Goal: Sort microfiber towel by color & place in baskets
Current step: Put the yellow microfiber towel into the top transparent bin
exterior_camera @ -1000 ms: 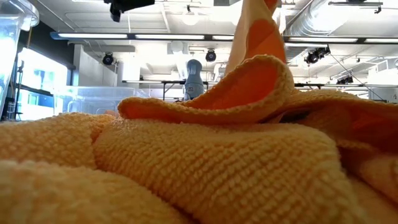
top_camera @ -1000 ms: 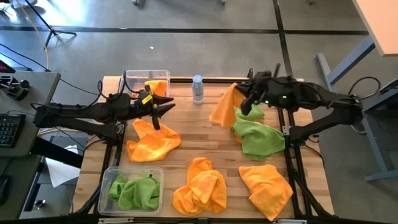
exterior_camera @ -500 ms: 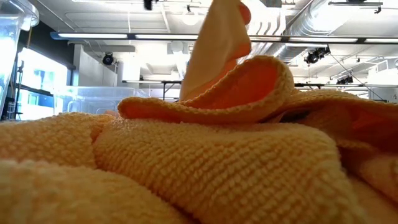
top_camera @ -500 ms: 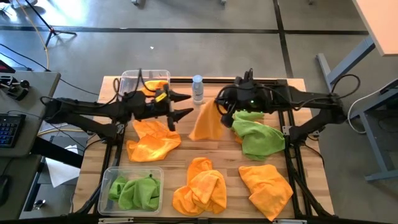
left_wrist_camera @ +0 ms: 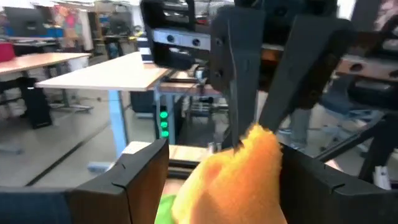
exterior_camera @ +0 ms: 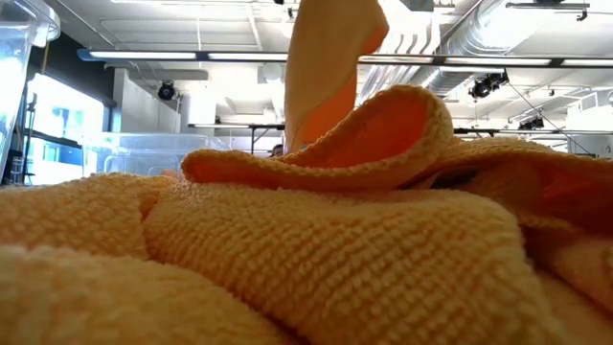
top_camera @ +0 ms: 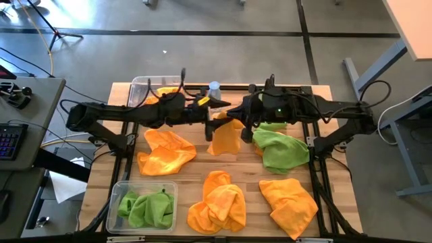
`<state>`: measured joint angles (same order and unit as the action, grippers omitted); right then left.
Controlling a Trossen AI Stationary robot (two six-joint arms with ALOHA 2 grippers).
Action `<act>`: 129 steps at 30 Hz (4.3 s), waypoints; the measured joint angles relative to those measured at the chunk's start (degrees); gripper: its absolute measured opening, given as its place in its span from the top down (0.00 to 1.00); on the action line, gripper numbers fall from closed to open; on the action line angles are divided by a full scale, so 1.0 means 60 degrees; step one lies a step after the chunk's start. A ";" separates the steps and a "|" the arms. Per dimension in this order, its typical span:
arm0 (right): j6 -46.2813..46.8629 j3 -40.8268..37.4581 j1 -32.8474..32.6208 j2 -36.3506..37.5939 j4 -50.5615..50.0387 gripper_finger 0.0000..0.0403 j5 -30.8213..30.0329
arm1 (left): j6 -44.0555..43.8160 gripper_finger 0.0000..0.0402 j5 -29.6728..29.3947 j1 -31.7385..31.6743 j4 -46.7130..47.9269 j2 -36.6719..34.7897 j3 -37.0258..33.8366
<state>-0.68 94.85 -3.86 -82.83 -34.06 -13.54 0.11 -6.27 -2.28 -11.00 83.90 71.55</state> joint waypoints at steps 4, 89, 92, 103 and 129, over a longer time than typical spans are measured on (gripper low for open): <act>-0.0183 -0.0003 -0.0169 0.0021 0.0329 1.00 0.0018 | -0.0424 0.39 0.0261 -0.0018 0.0175 0.0395 0.0177; 1.0144 -0.0626 -0.1529 -0.1190 -0.8386 0.98 -0.4481 | 0.4737 1.00 0.2482 -0.9475 0.6862 -0.1851 -0.3365; 1.0756 -0.1722 -0.1651 -0.0900 -0.7709 0.98 -0.3962 | 0.4978 1.00 0.2434 -0.9468 0.6934 -0.1753 -0.3322; 1.1296 -0.5886 -0.1802 0.1011 -0.2345 1.00 -0.2947 | 0.5433 0.96 0.0495 -0.9152 0.8290 -0.1785 -0.2892; 0.9303 -0.6692 -0.1034 0.1752 -0.1652 1.00 -0.2136 | 0.2991 0.48 -0.0016 -0.8771 1.1745 -0.1304 -0.1682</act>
<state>55.13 54.70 -10.07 -72.31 -43.97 -26.35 18.06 -6.36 -54.91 59.47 76.07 61.46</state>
